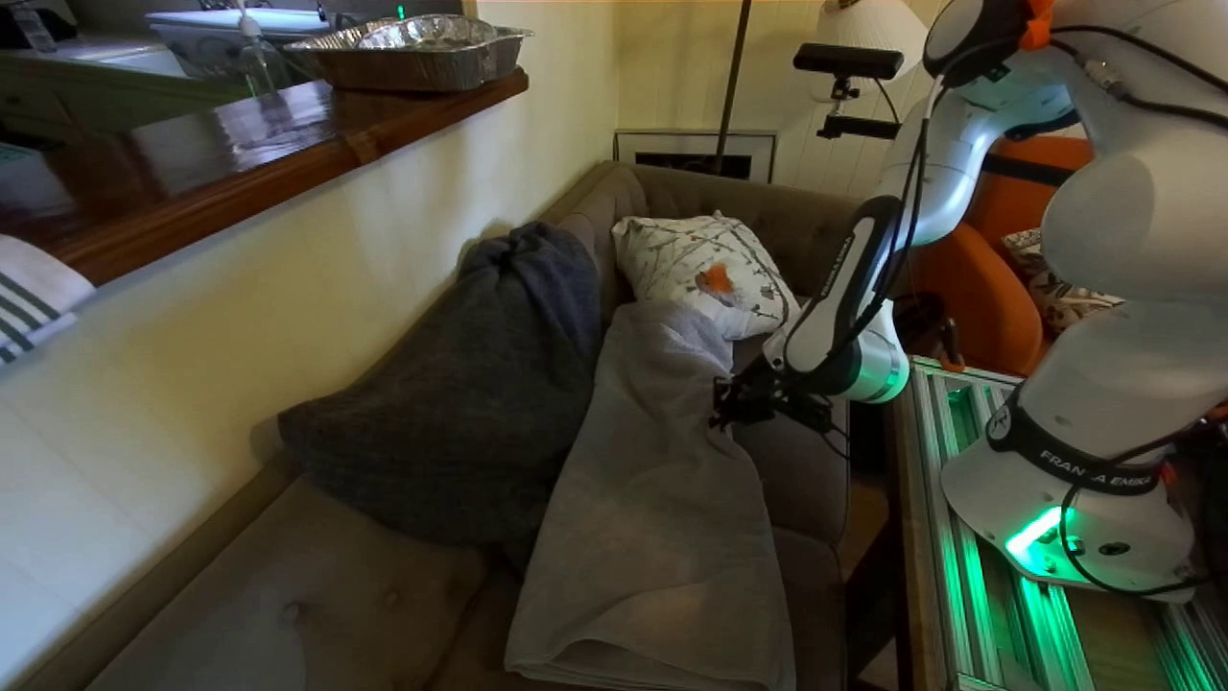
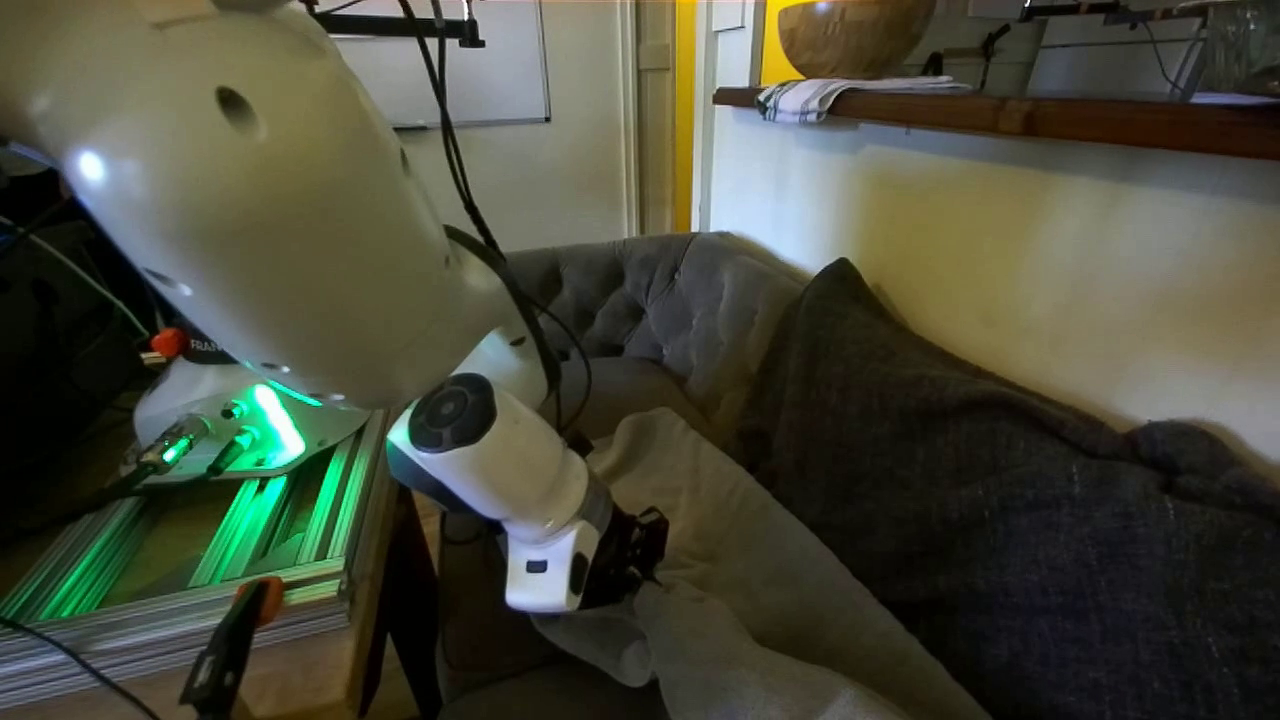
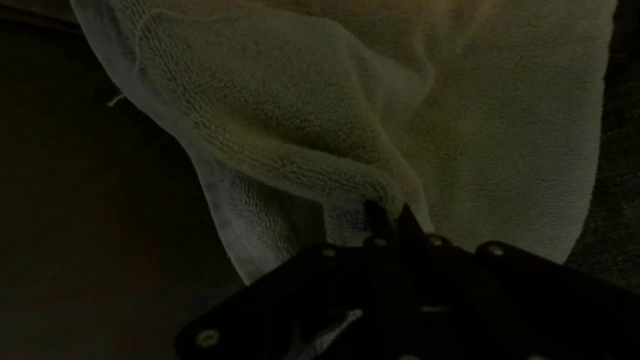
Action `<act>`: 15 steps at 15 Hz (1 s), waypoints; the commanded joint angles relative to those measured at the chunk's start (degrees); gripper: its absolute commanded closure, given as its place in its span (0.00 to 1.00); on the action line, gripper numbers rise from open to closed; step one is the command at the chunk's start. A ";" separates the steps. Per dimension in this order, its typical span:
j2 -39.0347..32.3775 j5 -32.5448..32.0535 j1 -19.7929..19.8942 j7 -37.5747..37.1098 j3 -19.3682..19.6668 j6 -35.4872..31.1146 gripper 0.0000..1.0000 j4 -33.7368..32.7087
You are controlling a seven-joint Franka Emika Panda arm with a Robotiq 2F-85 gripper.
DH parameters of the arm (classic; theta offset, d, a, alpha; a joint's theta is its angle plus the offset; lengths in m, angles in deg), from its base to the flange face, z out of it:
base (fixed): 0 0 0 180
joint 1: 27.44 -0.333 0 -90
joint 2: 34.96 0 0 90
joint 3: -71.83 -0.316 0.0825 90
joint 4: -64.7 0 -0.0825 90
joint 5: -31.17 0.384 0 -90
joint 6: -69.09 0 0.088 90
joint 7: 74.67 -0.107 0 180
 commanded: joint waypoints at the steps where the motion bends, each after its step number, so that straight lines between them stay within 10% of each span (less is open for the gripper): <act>1: 3.39 -1.08 1.75 0.90 -1.48 -0.06 0.99 3.90; 14: 24.99 -7.24 0.41 -6.80 -24.57 -9.69 0.98 5.22; 15: 20.29 -6.39 -1.66 -4.56 -19.98 -11.69 0.94 5.96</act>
